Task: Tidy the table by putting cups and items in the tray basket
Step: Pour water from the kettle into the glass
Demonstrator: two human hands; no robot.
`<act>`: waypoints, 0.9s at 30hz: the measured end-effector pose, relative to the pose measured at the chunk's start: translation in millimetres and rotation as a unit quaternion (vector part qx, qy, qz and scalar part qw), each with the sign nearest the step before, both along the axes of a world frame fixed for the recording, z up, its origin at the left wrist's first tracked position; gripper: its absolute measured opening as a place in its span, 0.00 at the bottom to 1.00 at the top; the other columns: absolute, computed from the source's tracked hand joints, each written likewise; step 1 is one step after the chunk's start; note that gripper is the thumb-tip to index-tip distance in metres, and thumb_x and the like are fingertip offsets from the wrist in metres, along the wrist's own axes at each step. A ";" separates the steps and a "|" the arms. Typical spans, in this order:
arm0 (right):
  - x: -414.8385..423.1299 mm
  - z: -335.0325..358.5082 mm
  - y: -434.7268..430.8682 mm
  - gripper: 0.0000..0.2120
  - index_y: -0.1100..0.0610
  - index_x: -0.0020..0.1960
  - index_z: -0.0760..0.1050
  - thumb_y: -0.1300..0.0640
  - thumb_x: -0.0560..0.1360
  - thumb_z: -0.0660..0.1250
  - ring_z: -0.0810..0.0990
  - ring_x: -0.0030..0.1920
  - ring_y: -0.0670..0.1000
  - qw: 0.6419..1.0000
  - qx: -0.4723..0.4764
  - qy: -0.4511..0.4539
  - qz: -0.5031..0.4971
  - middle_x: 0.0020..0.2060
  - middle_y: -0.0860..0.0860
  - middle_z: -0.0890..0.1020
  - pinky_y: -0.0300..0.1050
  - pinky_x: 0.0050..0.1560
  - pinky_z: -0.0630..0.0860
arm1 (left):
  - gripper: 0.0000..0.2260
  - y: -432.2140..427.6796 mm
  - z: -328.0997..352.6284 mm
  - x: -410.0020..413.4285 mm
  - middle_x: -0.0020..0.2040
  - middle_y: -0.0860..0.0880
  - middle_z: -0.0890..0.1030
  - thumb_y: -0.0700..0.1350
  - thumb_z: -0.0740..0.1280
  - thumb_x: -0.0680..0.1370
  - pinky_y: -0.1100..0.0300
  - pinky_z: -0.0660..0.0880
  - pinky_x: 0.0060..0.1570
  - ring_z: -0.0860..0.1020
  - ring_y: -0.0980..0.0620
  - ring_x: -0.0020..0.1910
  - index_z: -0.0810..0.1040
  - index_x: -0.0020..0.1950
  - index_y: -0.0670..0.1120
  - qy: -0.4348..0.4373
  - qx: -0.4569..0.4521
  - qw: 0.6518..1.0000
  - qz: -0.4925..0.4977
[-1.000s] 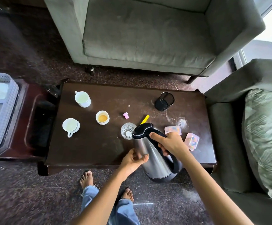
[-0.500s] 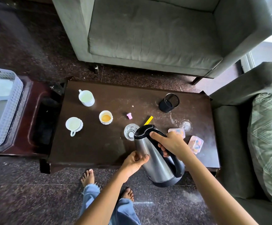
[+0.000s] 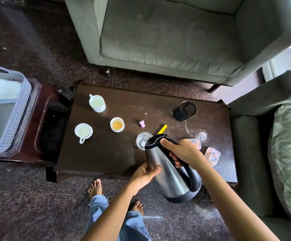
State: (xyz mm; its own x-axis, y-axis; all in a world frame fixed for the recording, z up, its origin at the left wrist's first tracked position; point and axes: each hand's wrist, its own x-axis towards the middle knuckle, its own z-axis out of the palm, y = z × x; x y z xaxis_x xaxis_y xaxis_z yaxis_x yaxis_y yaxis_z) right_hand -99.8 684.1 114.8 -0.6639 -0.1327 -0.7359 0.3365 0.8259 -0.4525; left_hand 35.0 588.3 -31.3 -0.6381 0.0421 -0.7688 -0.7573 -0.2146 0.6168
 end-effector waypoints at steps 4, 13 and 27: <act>0.2 6.0 -3.9 0.29 0.63 0.33 0.74 0.36 0.71 0.69 0.73 0.22 0.51 1.000 -0.002 0.005 0.003 0.23 0.51 0.75 0.42 0.26 0.77 | 0.38 -0.9 5.3 1.0 0.54 0.48 0.82 0.73 0.71 0.55 0.49 0.75 0.62 0.79 0.50 0.56 0.77 0.55 0.49 0.001 0.005 1.000 0.001; 0.3 15.1 -9.5 0.29 0.63 0.33 0.75 0.36 0.71 0.69 0.73 0.21 0.51 1.000 0.008 0.010 0.020 0.23 0.51 0.75 0.45 0.28 0.80 | 0.28 0.4 14.8 0.7 0.50 0.52 0.82 0.66 0.71 0.62 0.55 0.76 0.60 0.80 0.54 0.52 0.76 0.54 0.50 0.011 0.029 1.000 0.003; -2.8 22.9 -12.6 0.30 0.64 0.34 0.76 0.35 0.70 0.69 0.75 0.23 0.52 0.999 0.022 0.006 0.025 0.25 0.53 0.77 0.47 0.30 0.82 | 0.30 -3.6 20.7 -1.1 0.50 0.53 0.82 0.65 0.71 0.63 0.63 0.79 0.50 0.82 0.57 0.47 0.76 0.58 0.48 0.026 0.031 0.999 -0.001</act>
